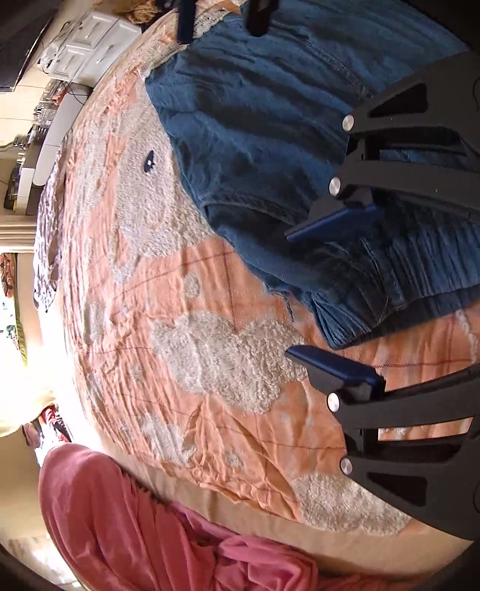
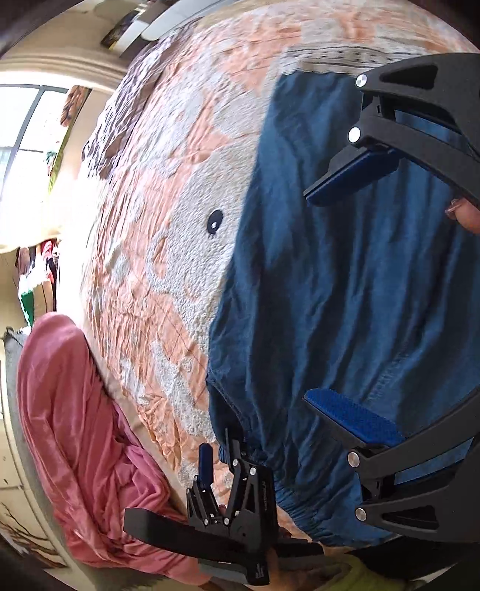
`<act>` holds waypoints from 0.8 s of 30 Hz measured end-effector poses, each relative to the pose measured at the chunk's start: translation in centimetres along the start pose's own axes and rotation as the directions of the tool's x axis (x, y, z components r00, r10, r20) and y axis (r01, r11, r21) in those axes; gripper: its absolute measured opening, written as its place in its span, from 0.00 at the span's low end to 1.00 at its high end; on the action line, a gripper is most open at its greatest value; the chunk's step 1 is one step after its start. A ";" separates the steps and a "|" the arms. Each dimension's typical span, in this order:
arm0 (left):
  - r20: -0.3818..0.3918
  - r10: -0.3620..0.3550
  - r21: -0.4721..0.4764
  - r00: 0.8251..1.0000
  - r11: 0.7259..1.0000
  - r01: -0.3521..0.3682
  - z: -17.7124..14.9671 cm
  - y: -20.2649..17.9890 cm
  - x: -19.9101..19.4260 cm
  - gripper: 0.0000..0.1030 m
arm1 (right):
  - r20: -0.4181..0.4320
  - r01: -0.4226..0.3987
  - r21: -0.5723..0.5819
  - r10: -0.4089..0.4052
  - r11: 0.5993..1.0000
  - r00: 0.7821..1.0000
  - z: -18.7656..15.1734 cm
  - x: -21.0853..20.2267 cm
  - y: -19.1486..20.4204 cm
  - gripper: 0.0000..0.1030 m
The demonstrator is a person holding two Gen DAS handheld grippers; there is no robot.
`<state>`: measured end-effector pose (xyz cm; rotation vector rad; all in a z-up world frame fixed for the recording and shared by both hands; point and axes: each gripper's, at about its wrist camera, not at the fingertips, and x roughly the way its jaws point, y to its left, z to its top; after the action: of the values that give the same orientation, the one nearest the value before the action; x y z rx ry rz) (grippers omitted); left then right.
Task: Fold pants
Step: 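Move both tools toward the elastic waistband of the denim pants, then close the left tool on the waistband while the right tool grasps it too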
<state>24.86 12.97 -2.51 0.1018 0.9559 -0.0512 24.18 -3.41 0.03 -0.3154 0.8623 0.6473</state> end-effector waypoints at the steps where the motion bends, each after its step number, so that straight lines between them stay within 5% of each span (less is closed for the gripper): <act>1: -0.011 -0.019 -0.006 1.000 1.000 0.019 -0.3 0.3 0.4 0.36 | -0.003 -0.008 -0.022 0.008 1.000 1.000 0.6 0.5 0.1 0.96; 4: -0.011 -0.053 -0.011 0.999 0.999 0.052 -0.8 0.7 0.7 0.33 | -0.015 -0.009 -0.075 0.008 0.997 1.000 2.1 2.2 0.4 0.96; 9: 0.016 -0.069 0.025 0.998 0.997 0.068 -0.7 -0.1 0.4 0.07 | -0.081 -0.047 -0.135 0.036 0.990 0.996 4.6 5.7 0.5 0.96; 20: 0.172 -0.126 0.063 0.977 0.991 0.116 -0.7 -1.0 -3.5 0.03 | -0.133 -0.118 -0.401 0.070 0.909 0.989 7.0 9.0 2.6 0.93; 24: 0.177 -0.119 0.080 0.977 0.991 0.107 -1.0 -1.4 -3.8 0.03 | -0.198 -0.191 -0.463 0.110 0.866 0.974 6.7 10.6 3.9 0.56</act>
<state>21.74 11.69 -0.06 0.1050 0.7771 -0.1959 30.73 7.19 -4.15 -0.7660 0.8824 0.9952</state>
